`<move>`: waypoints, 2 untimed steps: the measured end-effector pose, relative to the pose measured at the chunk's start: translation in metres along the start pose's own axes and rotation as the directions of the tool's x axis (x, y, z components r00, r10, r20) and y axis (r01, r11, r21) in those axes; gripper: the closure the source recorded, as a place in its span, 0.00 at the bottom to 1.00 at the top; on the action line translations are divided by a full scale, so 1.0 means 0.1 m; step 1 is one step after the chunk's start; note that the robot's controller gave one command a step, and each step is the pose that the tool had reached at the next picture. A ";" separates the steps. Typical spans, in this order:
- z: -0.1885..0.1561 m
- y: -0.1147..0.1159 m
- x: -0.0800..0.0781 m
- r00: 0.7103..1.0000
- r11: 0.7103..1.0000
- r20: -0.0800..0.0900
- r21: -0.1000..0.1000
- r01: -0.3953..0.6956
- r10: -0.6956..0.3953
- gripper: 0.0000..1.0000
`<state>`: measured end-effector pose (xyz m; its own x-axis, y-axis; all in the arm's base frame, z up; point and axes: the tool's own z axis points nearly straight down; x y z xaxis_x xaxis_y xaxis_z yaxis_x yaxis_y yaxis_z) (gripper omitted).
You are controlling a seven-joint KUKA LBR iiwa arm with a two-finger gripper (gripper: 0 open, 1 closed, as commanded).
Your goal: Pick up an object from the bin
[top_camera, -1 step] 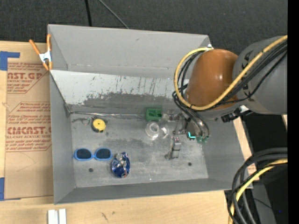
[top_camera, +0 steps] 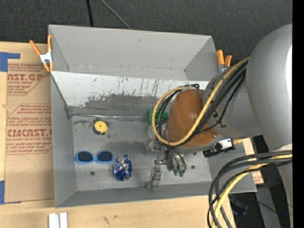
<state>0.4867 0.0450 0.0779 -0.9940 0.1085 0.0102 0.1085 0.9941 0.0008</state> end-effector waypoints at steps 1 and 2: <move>-0.63 -0.88 -0.48 0.933 0.933 0.013 0.008 0.360 -0.360 0.00; -0.03 0.06 -0.54 0.978 0.978 0.008 -0.002 0.209 -0.209 0.00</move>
Offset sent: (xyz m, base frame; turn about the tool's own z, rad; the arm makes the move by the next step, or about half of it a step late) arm 0.0375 -0.0903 0.0613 -0.3712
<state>0.5407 0.0453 0.0807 -0.9948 -0.1014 0.0017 -0.1014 0.9948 0.0047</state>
